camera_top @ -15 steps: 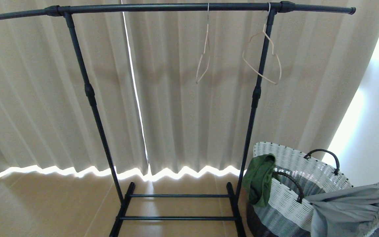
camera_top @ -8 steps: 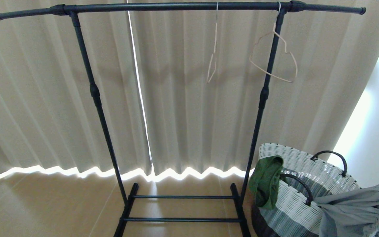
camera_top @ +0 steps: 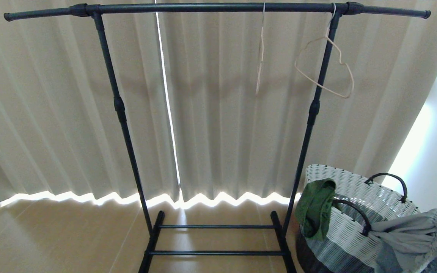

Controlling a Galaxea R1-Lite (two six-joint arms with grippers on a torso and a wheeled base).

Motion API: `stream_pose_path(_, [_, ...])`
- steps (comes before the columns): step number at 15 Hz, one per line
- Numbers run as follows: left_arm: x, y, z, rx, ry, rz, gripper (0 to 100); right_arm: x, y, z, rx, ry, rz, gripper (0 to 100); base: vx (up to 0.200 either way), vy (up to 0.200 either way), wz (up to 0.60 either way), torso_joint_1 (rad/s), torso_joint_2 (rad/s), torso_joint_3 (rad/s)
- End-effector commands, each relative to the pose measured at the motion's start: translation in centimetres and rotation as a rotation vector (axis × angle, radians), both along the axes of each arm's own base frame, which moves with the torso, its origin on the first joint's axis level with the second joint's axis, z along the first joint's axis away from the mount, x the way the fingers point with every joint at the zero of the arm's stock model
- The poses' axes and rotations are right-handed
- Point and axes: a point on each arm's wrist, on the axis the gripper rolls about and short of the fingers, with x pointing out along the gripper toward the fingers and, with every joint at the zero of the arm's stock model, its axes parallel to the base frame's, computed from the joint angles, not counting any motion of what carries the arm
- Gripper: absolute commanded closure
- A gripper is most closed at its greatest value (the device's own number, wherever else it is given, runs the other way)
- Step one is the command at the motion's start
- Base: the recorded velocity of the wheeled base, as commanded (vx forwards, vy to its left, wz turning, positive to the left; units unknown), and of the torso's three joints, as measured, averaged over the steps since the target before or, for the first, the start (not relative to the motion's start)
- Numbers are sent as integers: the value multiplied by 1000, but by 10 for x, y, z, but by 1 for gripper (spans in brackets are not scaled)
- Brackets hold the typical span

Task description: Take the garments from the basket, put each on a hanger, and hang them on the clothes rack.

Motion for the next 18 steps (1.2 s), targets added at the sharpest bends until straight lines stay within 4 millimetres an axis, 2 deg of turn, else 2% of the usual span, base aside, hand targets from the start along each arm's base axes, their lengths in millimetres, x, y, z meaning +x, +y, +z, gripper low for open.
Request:
stream_pose_path(1, [-1, -1, 6, 0, -38, -49, 0, 3, 4, 13, 18, -11, 54, 100, 0, 0, 0, 0, 0, 0])
stream_pose_path(3, [-8, -5, 31, 14, -128, -248, 0, 5, 12, 31, 65, -22, 133, 100, 0, 0, 0, 0, 0, 0])
stream_pose_path(4, [-12, -7, 52, 26, -159, -340, 0, 7, 18, 45, 101, -37, 185, 100, 0, 0, 0, 0, 0, 0])
stream_pose_path(6, [-2, -10, 89, 40, -126, -462, 0, 10, 30, 69, 176, -54, 297, 100, 0, 0, 0, 0, 0, 0])
stream_pose_path(8, [20, -11, 119, 33, -59, -513, 0, 19, 41, 87, 220, -61, 365, 100, 0, 0, 0, 0, 0, 0])
stream_pose_path(9, [47, -12, 135, 56, -11, -569, 0, 35, 47, 95, 224, -54, 381, 100, 0, 0, 0, 0, 0, 0])
stream_pose_path(10, [68, -15, 140, 87, 7, -617, 0, 47, 50, 99, 223, -43, 381, 100, 0, 0, 0, 0, 0, 0])
stream_pose_path(14, [121, -32, 146, 241, 13, -730, 0, 70, 58, 111, 229, -36, 386, 100, 0, 0, 0, 0, 0, 0])
stream_pose_path(16, [135, -43, 154, 254, 24, -750, 0, 71, 64, 115, 242, -41, 416, 100, 0, 0, 0, 0, 0, 0])
stream_pose_path(18, [153, -71, 163, 236, 70, -740, 0, 69, 68, 119, 259, -49, 439, 100, 0, 0, 0, 0, 0, 0])
